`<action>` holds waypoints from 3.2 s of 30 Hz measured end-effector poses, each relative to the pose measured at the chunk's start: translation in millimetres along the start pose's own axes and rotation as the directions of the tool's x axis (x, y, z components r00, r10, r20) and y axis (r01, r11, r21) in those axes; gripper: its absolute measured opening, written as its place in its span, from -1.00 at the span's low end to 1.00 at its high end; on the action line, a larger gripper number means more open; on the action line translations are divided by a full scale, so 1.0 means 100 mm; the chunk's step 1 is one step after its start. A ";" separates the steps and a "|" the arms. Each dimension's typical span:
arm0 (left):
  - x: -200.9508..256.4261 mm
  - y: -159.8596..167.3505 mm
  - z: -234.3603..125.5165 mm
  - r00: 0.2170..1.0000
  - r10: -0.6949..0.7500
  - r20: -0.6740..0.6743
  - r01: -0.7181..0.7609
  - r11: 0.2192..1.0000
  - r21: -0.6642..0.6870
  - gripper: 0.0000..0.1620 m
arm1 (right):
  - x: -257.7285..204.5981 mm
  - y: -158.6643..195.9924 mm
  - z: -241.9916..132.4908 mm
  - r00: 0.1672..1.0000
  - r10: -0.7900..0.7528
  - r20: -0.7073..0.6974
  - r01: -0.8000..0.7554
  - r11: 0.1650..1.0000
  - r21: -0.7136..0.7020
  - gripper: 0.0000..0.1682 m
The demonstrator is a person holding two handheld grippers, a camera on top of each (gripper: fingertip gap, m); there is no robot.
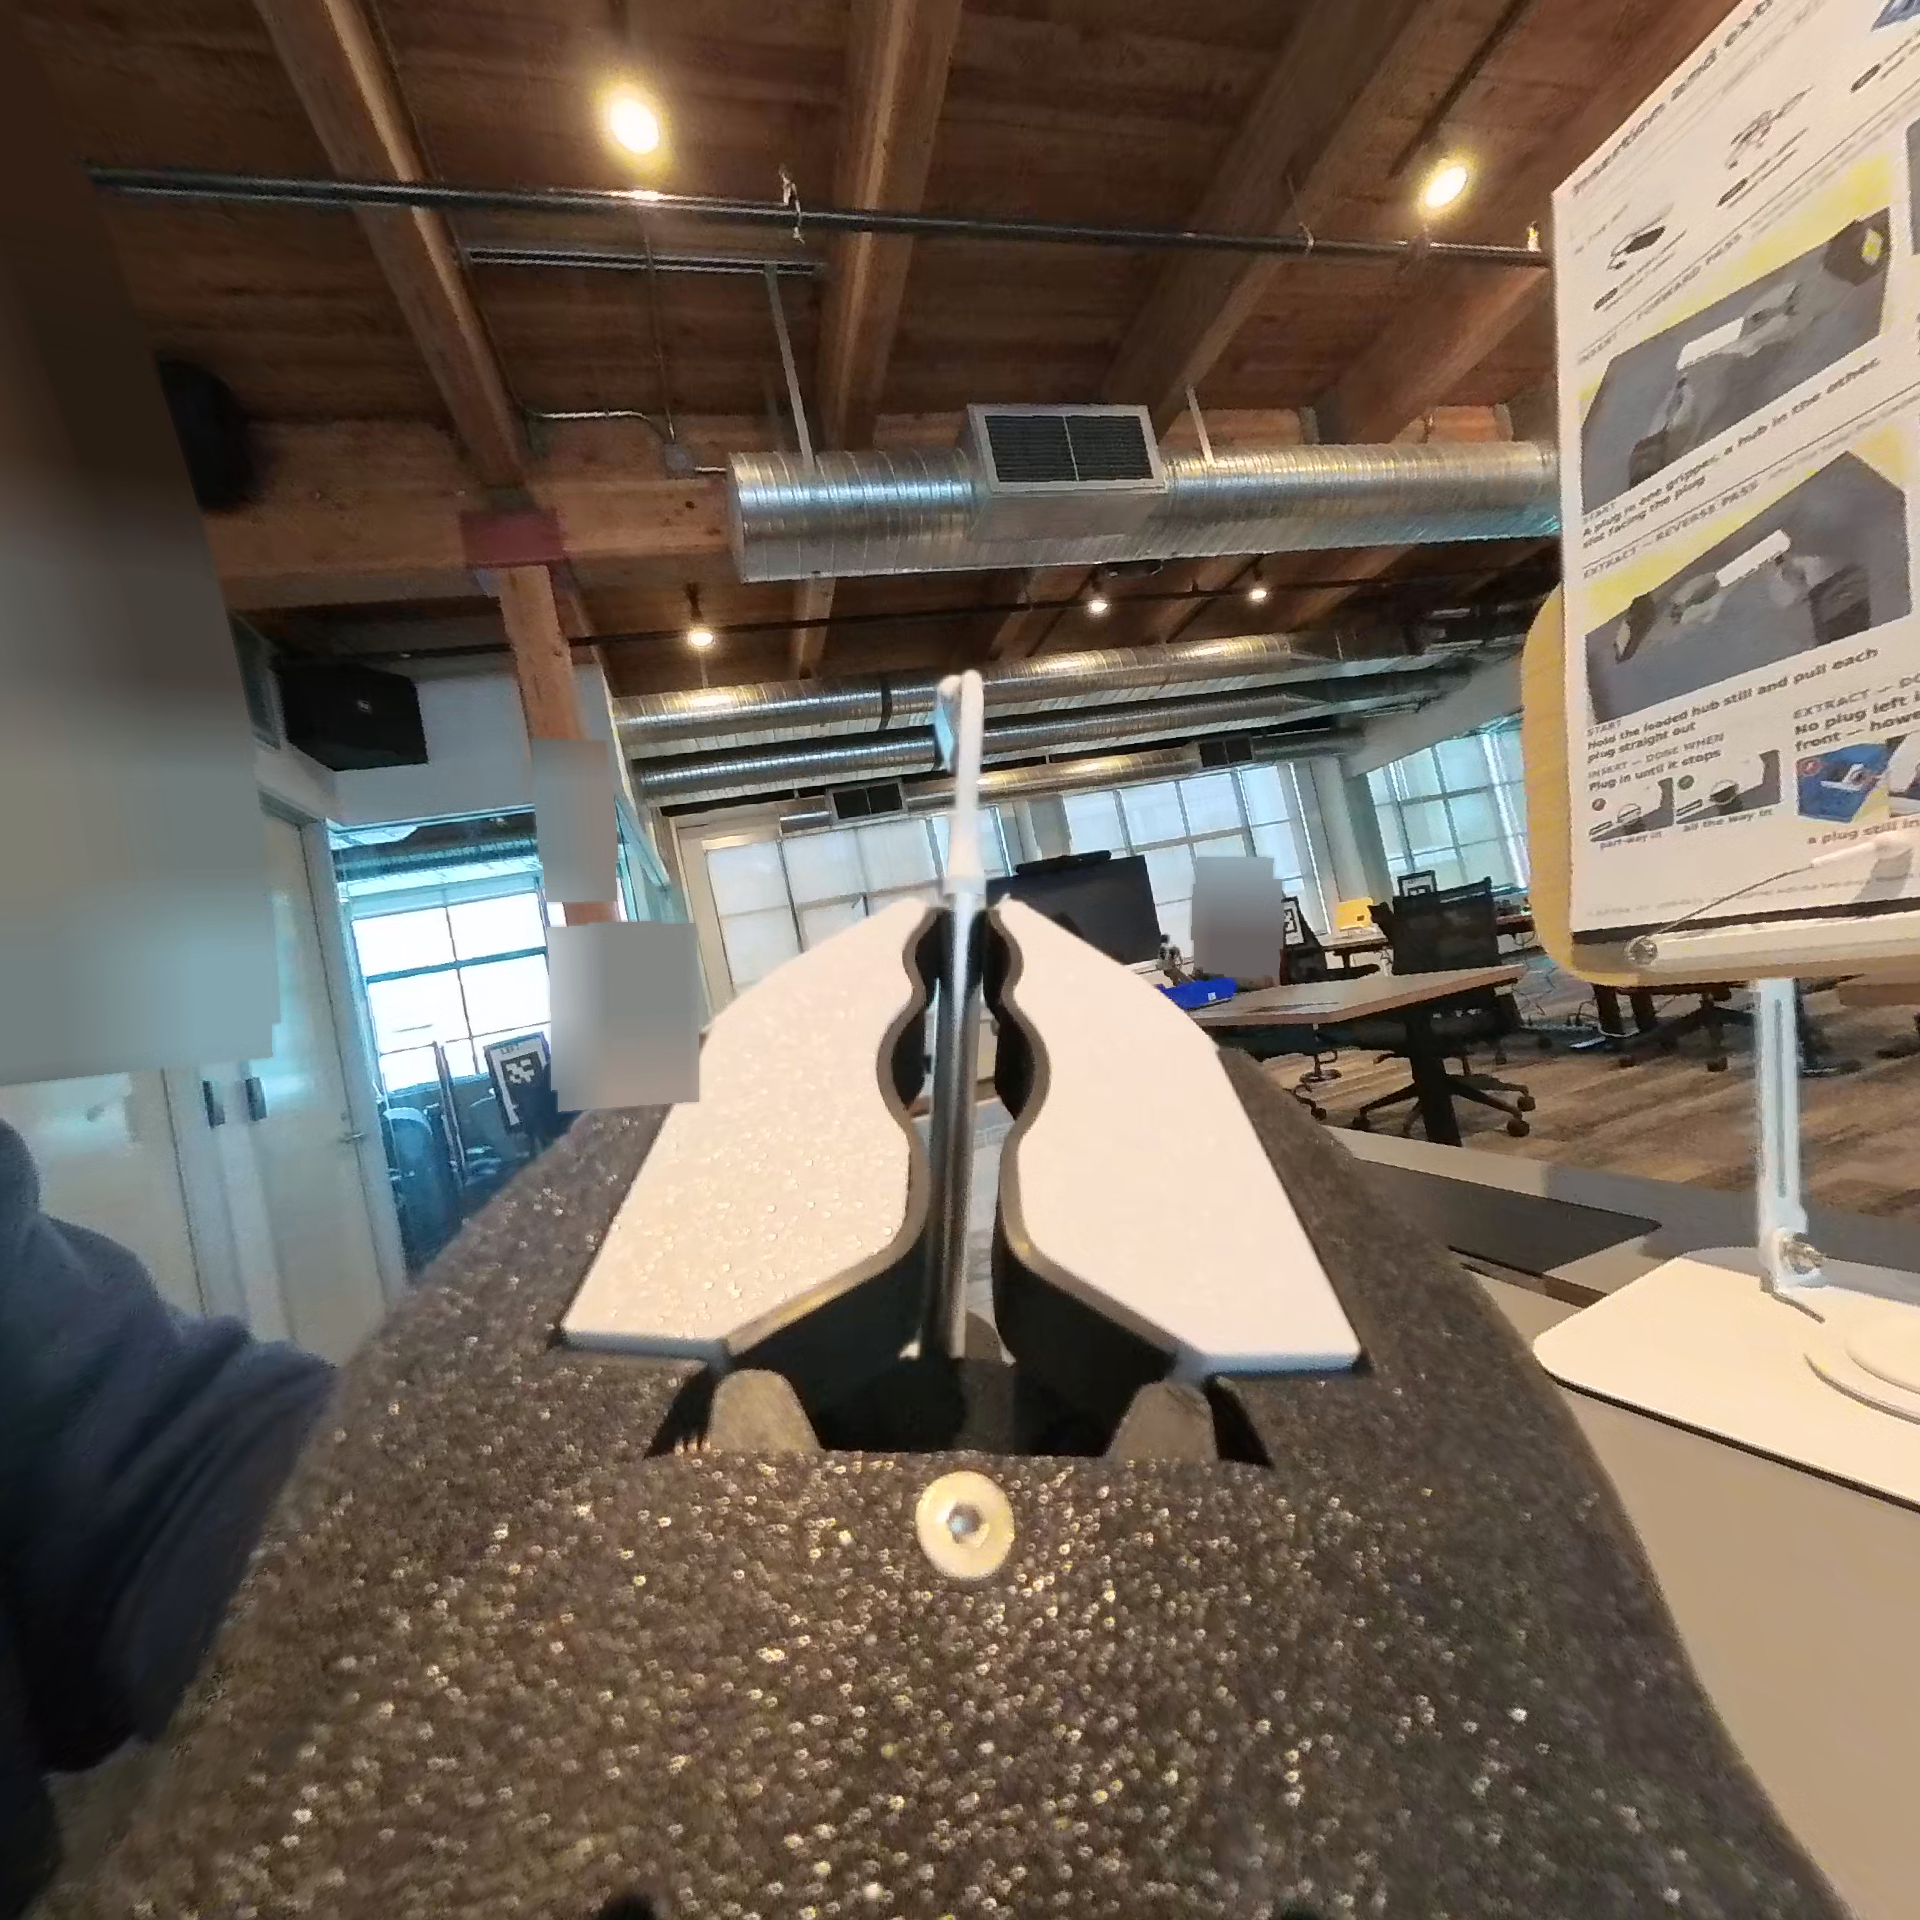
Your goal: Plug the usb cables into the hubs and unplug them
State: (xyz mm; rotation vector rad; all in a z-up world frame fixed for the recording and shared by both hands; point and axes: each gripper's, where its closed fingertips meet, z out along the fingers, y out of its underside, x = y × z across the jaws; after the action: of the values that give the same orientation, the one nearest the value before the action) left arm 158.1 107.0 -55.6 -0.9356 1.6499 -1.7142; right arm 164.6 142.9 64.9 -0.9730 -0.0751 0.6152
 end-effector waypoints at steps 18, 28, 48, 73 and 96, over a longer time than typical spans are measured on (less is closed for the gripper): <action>-0.30 0.03 -0.28 0.978 0.088 0.187 -0.060 0.987 -0.151 -0.97 | 0.08 0.60 -0.15 0.999 -0.034 0.015 0.037 0.896 -0.442 -0.61; -0.12 0.12 -0.23 0.998 0.034 0.052 -0.021 0.975 -0.219 -0.96 | 0.05 0.71 -0.15 1.000 0.005 0.012 0.002 0.865 -0.503 -0.91; 0.06 -0.46 -0.41 0.979 -0.154 -0.137 0.168 0.981 0.101 -0.65 | 0.00 0.45 -0.14 0.911 0.406 0.074 -0.393 0.908 -0.146 -0.92; -0.03 -0.14 -0.29 0.980 -0.192 -0.045 0.192 0.981 -0.002 -0.92 | -0.02 0.60 -0.12 0.984 0.181 -0.009 -0.177 0.951 -0.254 -0.91; -0.05 -0.25 -0.37 0.952 -0.292 -0.090 0.294 0.956 0.009 -0.92 | -0.02 0.55 -0.06 0.990 0.104 -0.092 -0.129 0.931 -0.341 -0.91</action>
State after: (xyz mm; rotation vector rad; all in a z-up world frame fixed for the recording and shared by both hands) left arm 132.6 134.7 -31.3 -1.1572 1.6056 -1.9904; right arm 139.9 159.3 18.4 -1.3493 -0.0628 0.6889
